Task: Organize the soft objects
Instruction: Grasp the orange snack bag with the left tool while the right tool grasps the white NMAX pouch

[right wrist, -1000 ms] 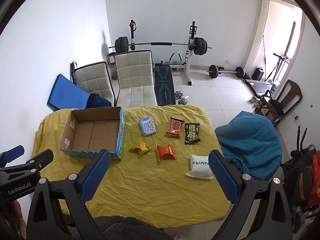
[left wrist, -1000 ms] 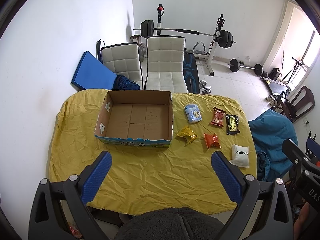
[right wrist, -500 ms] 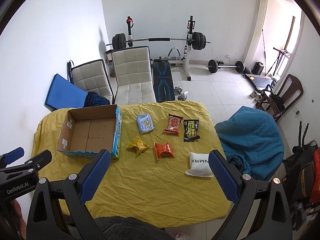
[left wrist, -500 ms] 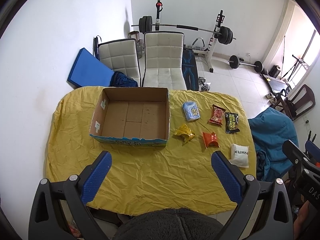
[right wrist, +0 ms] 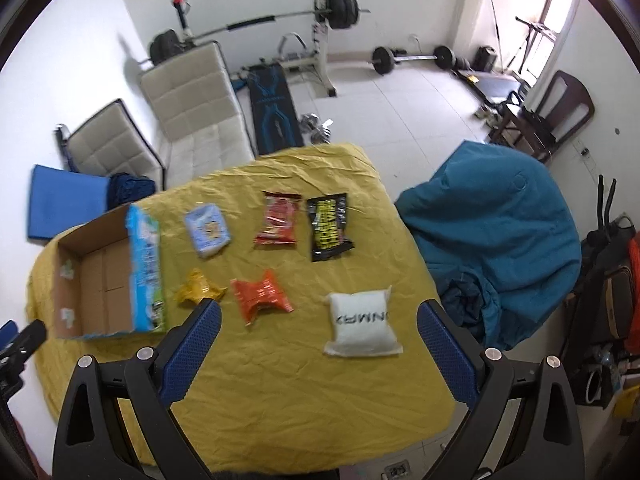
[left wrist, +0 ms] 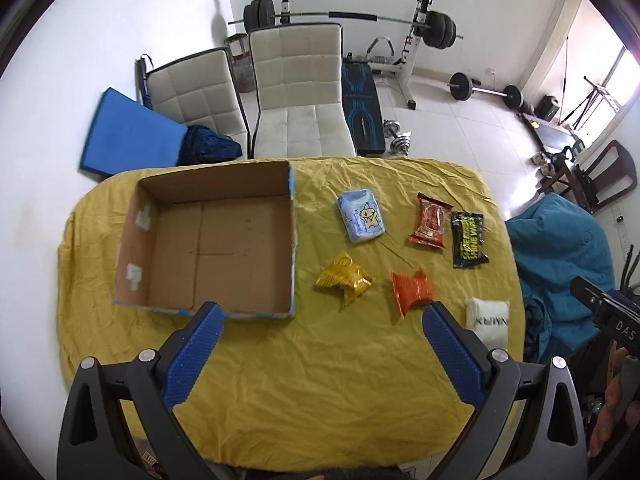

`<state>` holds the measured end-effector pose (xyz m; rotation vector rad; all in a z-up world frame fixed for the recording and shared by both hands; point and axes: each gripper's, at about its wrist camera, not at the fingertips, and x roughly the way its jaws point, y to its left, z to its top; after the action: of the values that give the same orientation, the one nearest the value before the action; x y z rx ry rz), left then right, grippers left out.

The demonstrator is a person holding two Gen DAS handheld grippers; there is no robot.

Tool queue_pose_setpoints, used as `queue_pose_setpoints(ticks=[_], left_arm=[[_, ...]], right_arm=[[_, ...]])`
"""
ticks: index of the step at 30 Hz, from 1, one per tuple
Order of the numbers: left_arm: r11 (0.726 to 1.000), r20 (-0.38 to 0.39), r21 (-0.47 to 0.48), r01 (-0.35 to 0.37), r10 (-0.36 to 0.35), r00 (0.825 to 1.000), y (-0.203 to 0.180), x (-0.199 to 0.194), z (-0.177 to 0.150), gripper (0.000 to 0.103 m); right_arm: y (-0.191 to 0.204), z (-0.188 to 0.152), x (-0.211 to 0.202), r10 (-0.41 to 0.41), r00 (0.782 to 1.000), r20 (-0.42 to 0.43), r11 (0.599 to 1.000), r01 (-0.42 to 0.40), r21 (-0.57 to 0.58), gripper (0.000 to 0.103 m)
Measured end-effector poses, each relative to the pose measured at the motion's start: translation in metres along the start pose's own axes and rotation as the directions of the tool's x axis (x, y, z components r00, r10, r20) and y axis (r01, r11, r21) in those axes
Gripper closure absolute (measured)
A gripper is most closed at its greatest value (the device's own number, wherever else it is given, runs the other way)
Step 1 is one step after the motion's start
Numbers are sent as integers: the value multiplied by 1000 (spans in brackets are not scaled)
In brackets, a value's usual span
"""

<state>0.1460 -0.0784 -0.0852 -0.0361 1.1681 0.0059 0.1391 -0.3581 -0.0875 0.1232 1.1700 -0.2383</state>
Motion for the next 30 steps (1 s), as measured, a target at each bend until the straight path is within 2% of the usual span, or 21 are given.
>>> queue_pose_setpoints(ticks=[3,6,9,13,18,21,23,25,27,29,30], left_arm=[[1000,-29,4,2,-1,1000,-15,49,26,1],[1000,-103,2,24,-23,994,-29,111,55,1],[999,-183,9,32,-30,983,-44,176,78,1],[999,-290,17,48,-41,956,-57,256,98,1],[999,-363,36,16,-2,932,-65,318,108,1],[998,-403,58,-21,43,914,-69,351,113,1],[997,-418,64,-34,57,907,-70,365,113,1],[996,-434,77,-45,73,898,-72,378,113,1],[994,-443,91,-63,97,891,-72,384,110,1],[995,-443,76,-59,87,892,-68,380,106,1],[996,-438,69,-49,74,896,-69,379,106,1]], right_arm=[[-9,27,66,5,998,-63,1000,-4,12,3],[-20,53,137,7,991,-136,1000,-4,24,3],[-26,74,198,-10,982,-189,999,16,33,3],[-29,93,278,4,961,-278,999,10,50,3],[-20,101,359,-12,930,-368,998,34,54,4],[-12,100,390,-7,910,-414,998,31,50,8],[-8,99,406,-37,900,-434,998,57,34,13],[-7,95,416,-56,884,-464,997,71,15,13],[-13,91,415,-42,872,-488,998,56,14,13],[-27,84,399,24,871,-491,999,0,49,13],[-34,80,388,32,873,-487,999,-10,47,13]])
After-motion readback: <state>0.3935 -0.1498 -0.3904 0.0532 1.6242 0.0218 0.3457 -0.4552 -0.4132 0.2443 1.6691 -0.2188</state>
